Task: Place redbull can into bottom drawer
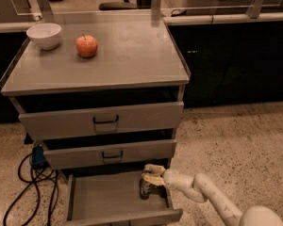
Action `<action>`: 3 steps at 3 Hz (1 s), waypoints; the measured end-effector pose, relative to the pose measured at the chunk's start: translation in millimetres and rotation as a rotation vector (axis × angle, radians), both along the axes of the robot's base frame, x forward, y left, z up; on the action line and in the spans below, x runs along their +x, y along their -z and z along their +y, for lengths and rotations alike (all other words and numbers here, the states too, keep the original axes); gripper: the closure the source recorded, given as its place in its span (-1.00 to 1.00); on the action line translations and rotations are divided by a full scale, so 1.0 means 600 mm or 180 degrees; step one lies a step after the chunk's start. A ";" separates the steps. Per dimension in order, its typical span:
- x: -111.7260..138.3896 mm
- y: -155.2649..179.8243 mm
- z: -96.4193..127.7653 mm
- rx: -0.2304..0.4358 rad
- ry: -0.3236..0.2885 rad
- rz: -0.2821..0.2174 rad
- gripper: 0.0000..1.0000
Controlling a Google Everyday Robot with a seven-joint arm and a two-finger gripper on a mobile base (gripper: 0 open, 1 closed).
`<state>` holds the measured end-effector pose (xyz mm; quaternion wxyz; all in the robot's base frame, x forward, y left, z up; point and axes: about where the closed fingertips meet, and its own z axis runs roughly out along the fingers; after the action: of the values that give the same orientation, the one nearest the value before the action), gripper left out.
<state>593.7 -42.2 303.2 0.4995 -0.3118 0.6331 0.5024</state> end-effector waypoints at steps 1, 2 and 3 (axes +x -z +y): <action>-0.001 0.001 0.003 -0.0125 -0.0034 0.0007 1.00; 0.002 0.016 -0.003 -0.0360 -0.0062 0.0053 1.00; 0.001 0.045 -0.014 -0.0967 -0.0205 0.0208 1.00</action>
Offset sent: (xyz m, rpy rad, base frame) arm 0.0055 -0.0204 -0.0288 -0.2477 0.0439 0.0175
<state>594.4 -50.6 276.2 0.4093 -0.3874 0.7074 0.4265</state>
